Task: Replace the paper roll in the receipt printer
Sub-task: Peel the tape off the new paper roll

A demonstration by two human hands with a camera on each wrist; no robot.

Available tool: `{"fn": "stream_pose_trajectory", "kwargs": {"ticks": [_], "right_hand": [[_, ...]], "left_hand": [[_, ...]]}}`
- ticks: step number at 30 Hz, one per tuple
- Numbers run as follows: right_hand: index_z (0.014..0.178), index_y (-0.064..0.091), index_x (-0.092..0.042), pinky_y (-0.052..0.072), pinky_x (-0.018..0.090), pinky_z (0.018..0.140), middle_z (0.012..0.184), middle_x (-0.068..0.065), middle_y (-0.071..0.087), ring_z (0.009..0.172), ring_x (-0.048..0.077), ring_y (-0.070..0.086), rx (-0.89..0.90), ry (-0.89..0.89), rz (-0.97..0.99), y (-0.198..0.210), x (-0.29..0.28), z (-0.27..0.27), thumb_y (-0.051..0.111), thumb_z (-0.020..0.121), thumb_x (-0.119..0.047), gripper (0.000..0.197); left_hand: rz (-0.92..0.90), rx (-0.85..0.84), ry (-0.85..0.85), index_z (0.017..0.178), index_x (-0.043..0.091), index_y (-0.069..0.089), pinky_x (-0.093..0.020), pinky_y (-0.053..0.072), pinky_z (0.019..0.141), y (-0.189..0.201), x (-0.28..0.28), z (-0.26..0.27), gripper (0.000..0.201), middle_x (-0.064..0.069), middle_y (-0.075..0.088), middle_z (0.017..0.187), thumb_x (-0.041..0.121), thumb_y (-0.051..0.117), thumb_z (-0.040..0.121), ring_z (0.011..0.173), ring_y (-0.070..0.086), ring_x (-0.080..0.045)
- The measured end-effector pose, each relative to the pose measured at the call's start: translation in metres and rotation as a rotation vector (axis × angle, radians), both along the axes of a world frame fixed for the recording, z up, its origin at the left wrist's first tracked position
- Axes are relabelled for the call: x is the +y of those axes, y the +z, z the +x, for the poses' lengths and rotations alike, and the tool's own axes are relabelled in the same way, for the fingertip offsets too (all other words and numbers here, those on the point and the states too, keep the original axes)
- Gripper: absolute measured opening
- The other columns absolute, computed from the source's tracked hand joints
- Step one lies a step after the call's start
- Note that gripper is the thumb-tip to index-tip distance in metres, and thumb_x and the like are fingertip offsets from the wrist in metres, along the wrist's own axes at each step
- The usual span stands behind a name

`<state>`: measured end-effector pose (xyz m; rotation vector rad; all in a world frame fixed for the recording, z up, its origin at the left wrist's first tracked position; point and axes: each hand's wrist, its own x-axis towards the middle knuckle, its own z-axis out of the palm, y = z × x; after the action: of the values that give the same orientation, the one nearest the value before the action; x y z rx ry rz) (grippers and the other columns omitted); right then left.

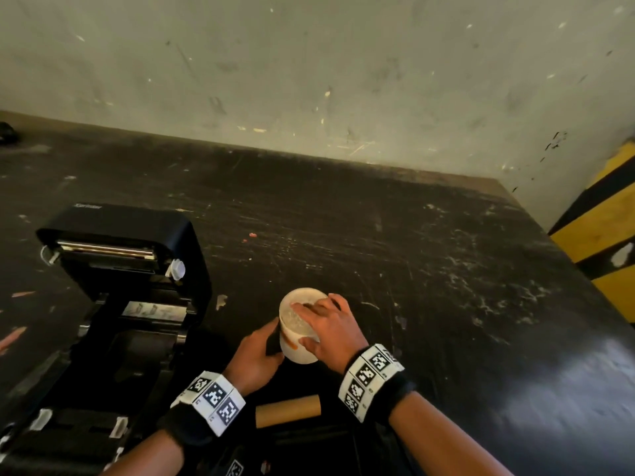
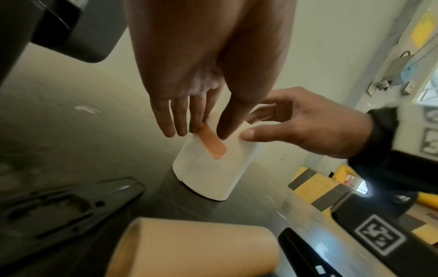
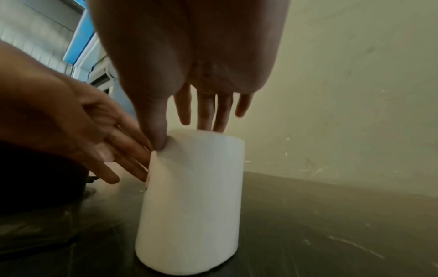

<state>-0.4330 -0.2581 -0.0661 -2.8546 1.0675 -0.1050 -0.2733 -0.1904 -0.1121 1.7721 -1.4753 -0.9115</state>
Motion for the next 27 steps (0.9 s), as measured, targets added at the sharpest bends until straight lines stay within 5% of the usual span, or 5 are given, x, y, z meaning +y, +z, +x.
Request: {"fn": "stream_pose_trajectory", "kwargs": {"ticks": [5, 10, 17, 22, 27], "right_hand": [[0.143, 0.022, -0.031, -0.001, 0.036, 0.109, 0.13, 0.006, 0.055, 0.126, 0.02, 0.041, -0.133, -0.109, 0.002, -0.005, -0.005, -0.023, 0.059, 0.083, -0.039, 0.071], [0.143, 0.004, -0.041, -0.001, 0.028, 0.109, 0.129, -0.001, 0.054, 0.126, 0.013, 0.039, -0.28, -0.256, 0.197, -0.01, -0.003, -0.075, 0.061, 0.083, -0.036, 0.083], [0.132, 0.026, -0.057, 0.034, 0.044, 0.108, 0.121, -0.008, 0.059, 0.121, 0.012, 0.046, -0.552, -0.482, 0.544, -0.046, -0.003, -0.123, 0.071, 0.077, -0.032, 0.075], [0.138, 0.029, -0.042, 0.047, 0.021, 0.091, 0.122, -0.009, 0.054, 0.104, -0.004, 0.051, -0.608, -0.438, 0.728, -0.042, 0.001, -0.117, 0.069, 0.08, -0.018, 0.074], [0.133, 0.024, -0.056, 0.039, 0.043, 0.106, 0.131, -0.004, 0.052, 0.123, 0.008, 0.046, -0.557, -0.358, 0.749, -0.049, 0.0, -0.093, 0.068, 0.08, -0.023, 0.076]], "left_hand": [[-0.18, -0.041, -0.012, 0.132, 0.022, 0.047, -0.031, 0.039, 0.106, 0.007, -0.01, -0.012, 0.058, -0.001, 0.057, 0.131, 0.001, 0.062, 0.08, 0.124, 0.049, -0.014], [-0.063, -0.223, -0.192, 0.142, 0.03, 0.027, -0.045, 0.025, 0.116, 0.01, -0.034, -0.029, 0.072, 0.004, 0.031, 0.15, 0.022, 0.066, 0.082, 0.14, 0.023, -0.016], [-0.16, -0.637, -0.506, 0.146, 0.021, 0.013, -0.027, -0.001, 0.115, 0.017, -0.056, -0.061, 0.073, 0.003, 0.012, 0.158, 0.03, 0.057, 0.088, 0.144, 0.004, -0.011], [-0.174, -0.693, -0.51, 0.145, 0.022, 0.019, -0.021, 0.002, 0.109, 0.022, -0.048, -0.054, 0.07, 0.004, 0.017, 0.156, 0.035, 0.057, 0.088, 0.143, 0.011, -0.009], [-0.131, -0.722, -0.437, 0.143, 0.024, 0.026, -0.026, 0.017, 0.11, 0.026, -0.029, -0.027, 0.067, 0.006, 0.025, 0.153, 0.041, 0.057, 0.086, 0.141, 0.017, -0.01]]}}
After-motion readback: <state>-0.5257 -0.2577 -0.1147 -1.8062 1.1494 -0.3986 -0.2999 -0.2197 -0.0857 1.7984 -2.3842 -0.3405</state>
